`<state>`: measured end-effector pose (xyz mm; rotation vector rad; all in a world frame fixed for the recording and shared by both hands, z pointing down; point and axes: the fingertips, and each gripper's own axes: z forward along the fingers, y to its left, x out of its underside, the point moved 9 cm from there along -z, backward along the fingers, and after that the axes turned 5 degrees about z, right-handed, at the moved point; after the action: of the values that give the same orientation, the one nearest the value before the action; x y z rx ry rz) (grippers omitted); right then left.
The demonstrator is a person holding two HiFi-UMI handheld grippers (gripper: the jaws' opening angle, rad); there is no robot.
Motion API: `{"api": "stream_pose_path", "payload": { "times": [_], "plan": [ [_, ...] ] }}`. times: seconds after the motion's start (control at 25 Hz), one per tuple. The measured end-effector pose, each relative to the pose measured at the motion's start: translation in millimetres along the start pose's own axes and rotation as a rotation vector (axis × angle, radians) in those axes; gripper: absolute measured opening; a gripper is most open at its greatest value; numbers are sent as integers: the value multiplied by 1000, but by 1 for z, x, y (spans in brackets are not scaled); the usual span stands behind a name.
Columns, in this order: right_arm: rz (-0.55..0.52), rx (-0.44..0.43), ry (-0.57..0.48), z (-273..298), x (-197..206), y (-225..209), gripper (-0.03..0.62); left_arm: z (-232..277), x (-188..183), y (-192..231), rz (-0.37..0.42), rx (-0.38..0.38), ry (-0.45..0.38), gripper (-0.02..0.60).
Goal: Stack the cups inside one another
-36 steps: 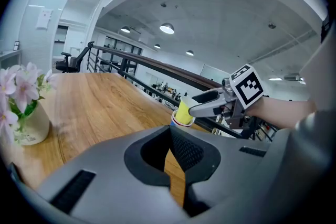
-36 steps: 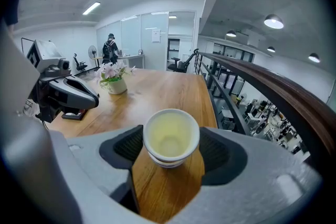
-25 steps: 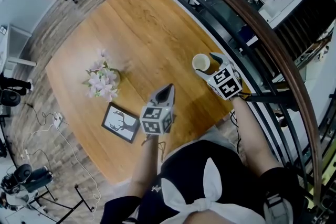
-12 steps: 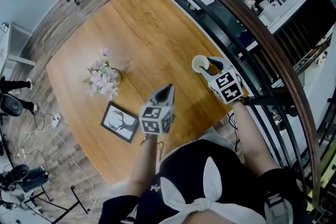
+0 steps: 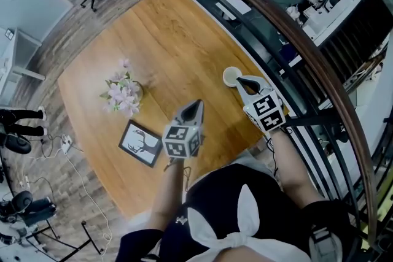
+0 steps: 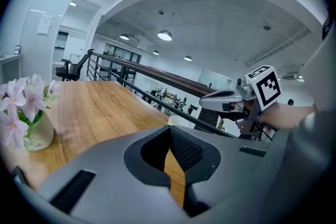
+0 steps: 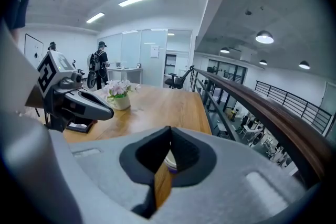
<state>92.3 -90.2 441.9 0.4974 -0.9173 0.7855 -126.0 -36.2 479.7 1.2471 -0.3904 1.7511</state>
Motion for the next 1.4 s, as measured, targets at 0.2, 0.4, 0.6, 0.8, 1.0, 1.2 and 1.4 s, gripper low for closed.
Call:
{"api": "stream_pose_path", "payload": {
  "times": [0.2,0.4,0.6,0.8,1.0,1.2,1.4],
  "plan": [
    [-1,-13,-8,-15,3,18,-2,-7,-2,-8,14,-3,-14,9],
    [4,-27,-10,-26,15,32,-2,-12,-2,-18,31,7,-10,9],
    [41,-61,-11,-35,24,43,-2,-15,-4,-27,43,8,-30,9],
    [50,-81,-20,-42,30,53,-2,-17,-1,-35,62,20,-32,9],
    [67,-88,-24,-49,32,59,-2,-20,-5,-46,81,42,-33,9],
    [60,-96,-28,-51,33,66,-2,-22,-3,-53,92,63,-38,9],
    [61,-101,-26,-51,34,68,-3,-19,-2,-57,102,80,-32,9]
  ]
}}
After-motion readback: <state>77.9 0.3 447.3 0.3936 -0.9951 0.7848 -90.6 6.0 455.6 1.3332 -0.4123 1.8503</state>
